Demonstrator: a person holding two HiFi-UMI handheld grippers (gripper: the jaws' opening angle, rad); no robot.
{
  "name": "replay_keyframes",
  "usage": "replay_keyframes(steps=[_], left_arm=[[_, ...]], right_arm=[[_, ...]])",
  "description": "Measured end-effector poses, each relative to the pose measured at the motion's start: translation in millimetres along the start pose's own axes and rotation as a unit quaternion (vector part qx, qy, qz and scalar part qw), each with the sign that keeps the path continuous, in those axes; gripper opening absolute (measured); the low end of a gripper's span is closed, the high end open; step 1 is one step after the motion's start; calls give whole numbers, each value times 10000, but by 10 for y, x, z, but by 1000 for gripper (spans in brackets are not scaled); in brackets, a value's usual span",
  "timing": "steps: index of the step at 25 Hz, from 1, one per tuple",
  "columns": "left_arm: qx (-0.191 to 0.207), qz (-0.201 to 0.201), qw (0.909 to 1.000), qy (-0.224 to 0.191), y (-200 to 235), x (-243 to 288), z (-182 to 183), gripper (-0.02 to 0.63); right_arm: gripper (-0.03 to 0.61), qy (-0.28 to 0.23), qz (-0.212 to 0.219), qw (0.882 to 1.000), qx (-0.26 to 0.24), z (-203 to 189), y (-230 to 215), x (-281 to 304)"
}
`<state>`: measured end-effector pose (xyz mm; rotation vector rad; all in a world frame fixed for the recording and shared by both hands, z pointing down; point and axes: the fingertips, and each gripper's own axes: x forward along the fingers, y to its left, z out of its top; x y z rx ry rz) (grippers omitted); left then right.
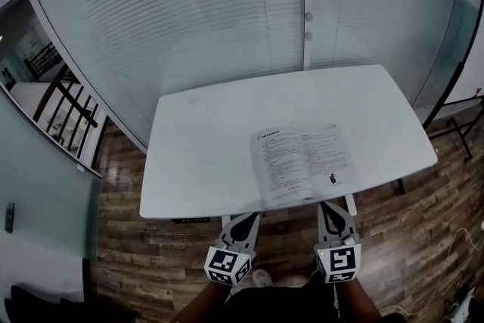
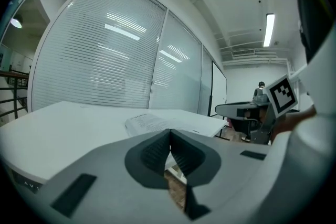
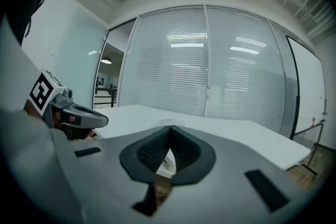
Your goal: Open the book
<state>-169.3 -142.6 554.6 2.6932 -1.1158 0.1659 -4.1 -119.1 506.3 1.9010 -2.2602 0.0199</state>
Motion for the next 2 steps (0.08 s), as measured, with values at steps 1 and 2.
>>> replay_keyframes(steps=[1,2], left_arm=[[13,14,10000,-22,12,-9,26,15],[26,30,10000,-45,25,-18,52,15]], right_arm=[[3,-1,18,10000,-21,0,12,12],[3,0,42,10000,-38,-2,27,25]])
